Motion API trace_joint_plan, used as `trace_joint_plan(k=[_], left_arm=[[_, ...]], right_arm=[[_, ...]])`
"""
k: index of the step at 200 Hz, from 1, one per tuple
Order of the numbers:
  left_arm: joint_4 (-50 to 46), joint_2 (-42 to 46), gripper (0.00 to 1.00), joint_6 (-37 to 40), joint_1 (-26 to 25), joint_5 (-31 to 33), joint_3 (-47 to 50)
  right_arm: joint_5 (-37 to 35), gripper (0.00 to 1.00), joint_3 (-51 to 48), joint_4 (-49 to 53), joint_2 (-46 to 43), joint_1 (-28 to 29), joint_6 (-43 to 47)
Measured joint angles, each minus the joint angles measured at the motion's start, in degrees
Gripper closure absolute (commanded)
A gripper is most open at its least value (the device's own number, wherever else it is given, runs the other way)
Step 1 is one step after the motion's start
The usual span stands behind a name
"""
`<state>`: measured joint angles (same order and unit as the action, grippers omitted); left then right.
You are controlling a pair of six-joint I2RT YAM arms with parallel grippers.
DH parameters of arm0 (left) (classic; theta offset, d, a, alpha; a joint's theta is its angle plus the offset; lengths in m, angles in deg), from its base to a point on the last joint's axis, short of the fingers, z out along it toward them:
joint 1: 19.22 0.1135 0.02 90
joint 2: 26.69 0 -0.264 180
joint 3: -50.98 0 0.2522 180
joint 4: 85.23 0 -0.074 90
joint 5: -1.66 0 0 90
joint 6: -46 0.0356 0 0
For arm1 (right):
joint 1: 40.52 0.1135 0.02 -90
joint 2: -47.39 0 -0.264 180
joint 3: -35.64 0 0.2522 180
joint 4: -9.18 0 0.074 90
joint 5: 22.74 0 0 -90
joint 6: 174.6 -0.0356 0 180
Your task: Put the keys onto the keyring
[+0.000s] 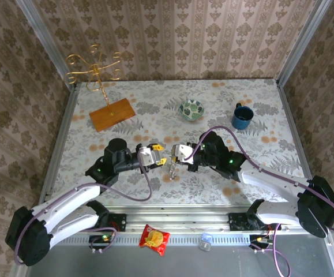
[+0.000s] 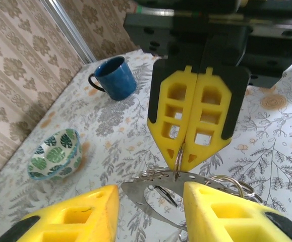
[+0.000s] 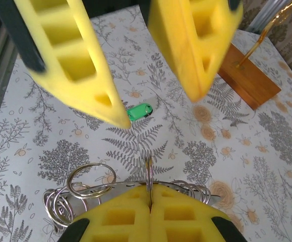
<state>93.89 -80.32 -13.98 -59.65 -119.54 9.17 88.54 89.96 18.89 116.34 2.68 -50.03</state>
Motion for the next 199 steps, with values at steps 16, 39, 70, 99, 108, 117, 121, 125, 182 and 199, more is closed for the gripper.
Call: trace_joint_plan(k=[16,39,70,99,108,117,121,125,182,199], left_arm=[[0.9,-1.9,0.61,-0.3,0.0,-0.9,0.0],[2.0,-3.6,0.62,-0.6,0.0,-2.5,0.0],[2.6,-4.3,0.65,-1.1,0.0,-5.3,-0.2],[2.4,-4.9,0.71,-1.5,0.0,-7.1,-0.7],[2.4,-4.9,0.73,-1.6,0.0,-7.3,-0.8],[2.3,-4.9,0.75,-1.6,0.0,-7.6,-0.8],[2.2,-4.9,0.76,-1.6,0.0,-7.7,-0.9],[2.1,-4.9,0.77,-1.8,0.0,-7.8,-0.9],[0.7,-4.9,1.00,-1.5,0.0,-8.8,-1.3],[0.4,-4.8,1.00,-1.5,0.0,-8.9,-1.3]], right_arm=[[0.4,1.00,0.0,0.1,0.0,0.0,0.0],[0.6,1.00,0.7,1.1,0.0,0.2,0.0],[1.2,1.00,1.7,1.5,0.1,0.3,0.0],[1.2,1.00,2.3,2.2,0.7,0.7,0.3],[1.2,1.00,2.7,2.8,0.9,0.9,0.5],[1.2,1.00,2.9,3.1,1.1,1.0,0.9],[1.2,1.00,3.0,3.1,1.2,1.0,1.2],[1.2,1.00,3.1,3.2,1.2,1.0,1.3],[1.1,1.00,3.5,4.7,1.3,1.5,1.5],[1.0,0.80,3.5,4.9,1.4,1.5,1.4]])
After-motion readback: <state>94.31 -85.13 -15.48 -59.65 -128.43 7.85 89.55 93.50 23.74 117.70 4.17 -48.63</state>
